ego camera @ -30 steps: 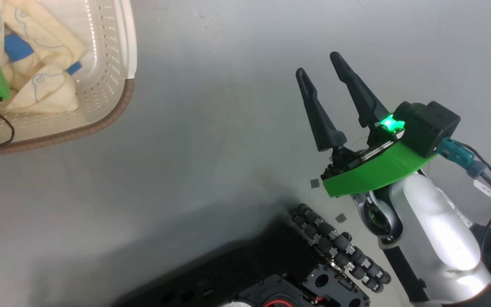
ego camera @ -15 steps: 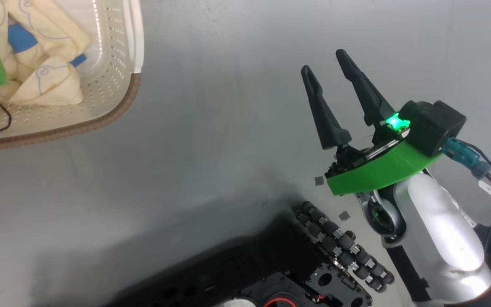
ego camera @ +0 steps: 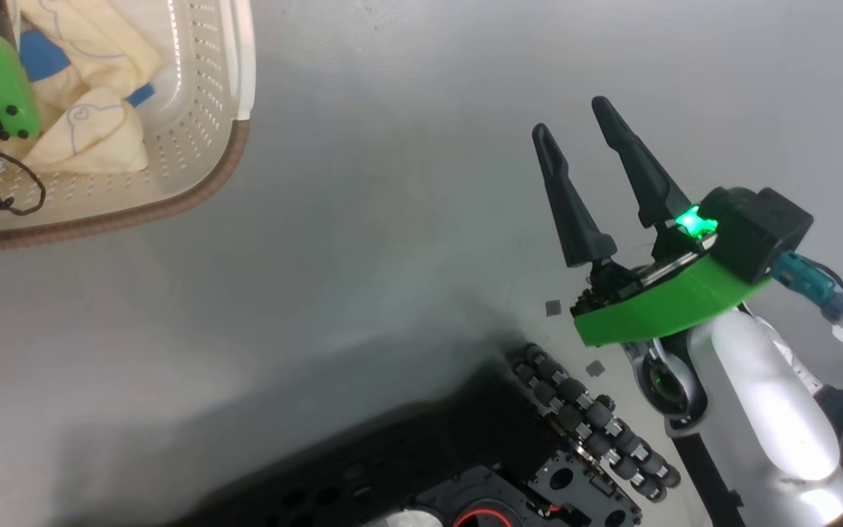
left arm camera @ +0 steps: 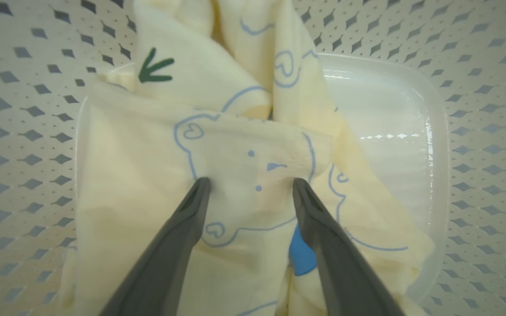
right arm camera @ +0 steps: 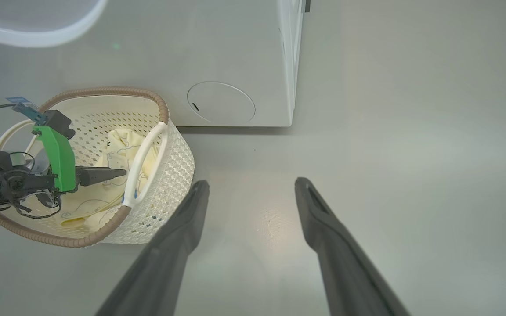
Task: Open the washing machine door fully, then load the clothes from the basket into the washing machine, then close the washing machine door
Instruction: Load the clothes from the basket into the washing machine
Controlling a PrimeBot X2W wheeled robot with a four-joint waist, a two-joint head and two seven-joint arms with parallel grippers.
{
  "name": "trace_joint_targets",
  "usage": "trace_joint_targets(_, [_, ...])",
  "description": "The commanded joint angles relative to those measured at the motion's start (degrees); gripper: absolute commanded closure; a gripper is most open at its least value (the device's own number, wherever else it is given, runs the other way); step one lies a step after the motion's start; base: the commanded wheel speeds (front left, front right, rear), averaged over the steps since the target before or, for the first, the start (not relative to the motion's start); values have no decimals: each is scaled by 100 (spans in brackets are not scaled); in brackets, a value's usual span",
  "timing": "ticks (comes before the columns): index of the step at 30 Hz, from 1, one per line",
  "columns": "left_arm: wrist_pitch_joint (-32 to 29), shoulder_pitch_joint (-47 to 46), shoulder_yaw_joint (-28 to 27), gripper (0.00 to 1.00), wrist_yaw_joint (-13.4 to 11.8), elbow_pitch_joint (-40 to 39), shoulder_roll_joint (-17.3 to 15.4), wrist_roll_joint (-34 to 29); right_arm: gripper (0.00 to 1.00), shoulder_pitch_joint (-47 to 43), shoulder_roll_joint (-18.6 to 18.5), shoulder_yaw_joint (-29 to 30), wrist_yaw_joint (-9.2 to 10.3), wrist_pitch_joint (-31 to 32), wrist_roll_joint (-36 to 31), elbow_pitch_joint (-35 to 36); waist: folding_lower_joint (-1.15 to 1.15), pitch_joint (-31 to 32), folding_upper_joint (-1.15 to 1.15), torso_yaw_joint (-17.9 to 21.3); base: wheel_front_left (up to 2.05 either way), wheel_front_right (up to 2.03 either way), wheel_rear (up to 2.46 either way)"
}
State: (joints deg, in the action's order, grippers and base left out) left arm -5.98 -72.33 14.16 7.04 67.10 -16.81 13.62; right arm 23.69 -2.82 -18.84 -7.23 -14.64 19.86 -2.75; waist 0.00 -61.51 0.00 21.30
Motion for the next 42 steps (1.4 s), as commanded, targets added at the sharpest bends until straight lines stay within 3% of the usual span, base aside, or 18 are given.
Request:
trace_joint_targets(1, [43, -16, -17, 0, -5, -27, -162, -22, 0, -413, -6, -44, -25, -36, -34, 145, 0, -7, 0, -9, 0, 0, 0])
trace_joint_targets(26, [-77, -266, 348, 0, -244, 556, 108, -74, 0, -661, -6, 193, -25, -36, -176, 324, 0, -78, 0, -129, 0, 0, 0])
trace_joint_targets(27, [-87, -266, 365, 7, -246, 564, 116, -76, 0, -672, -6, 205, -25, -36, -181, 332, 0, -81, 0, -135, 0, 0, 0])
trace_joint_targets(28, [-91, -266, 379, 7, -248, 571, 123, -76, 0, -681, -6, 215, -25, -36, -186, 338, 0, -84, 0, -139, 0, 0, 0])
trace_joint_targets(30, [-103, -265, 396, 35, -252, 584, 132, -65, 0, -693, -6, 231, -25, -36, -193, 352, 0, -87, 0, -146, 0, 0, 0])
trace_joint_targets(31, [-109, -263, 406, 35, -255, 590, 135, -61, 0, -697, -6, 238, -25, -36, -197, 361, 0, -89, 0, -149, 0, 0, 0])
trace_joint_targets(33, [-120, -257, 434, 54, -252, 601, 134, -62, 0, -704, -6, 243, -25, -36, -203, 377, 0, -95, 0, -154, 0, 0, 0])
trace_joint_targets(34, [-119, -256, 450, 55, -251, 605, 134, -64, 0, -708, -6, 244, -25, -36, -202, 383, 0, -96, 0, -156, 0, 0, 0])
trace_joint_targets(35, [-126, -250, 480, 71, -249, 614, 144, -64, 0, -714, -6, 249, -25, -36, -200, 394, 0, -94, 0, -161, 0, 0, 0])
trace_joint_targets(39, [-105, -252, 521, 78, -243, 626, 145, -51, 0, -726, -6, 268, -25, -36, -211, 408, 0, -94, 0, -157, 0, 0, 0])
trace_joint_targets(42, [-69, -260, 558, 100, -230, 632, 168, -43, 0, -733, -6, 287, -25, -36, -216, 412, 0, -91, 0, -156, 0, 0, 0])
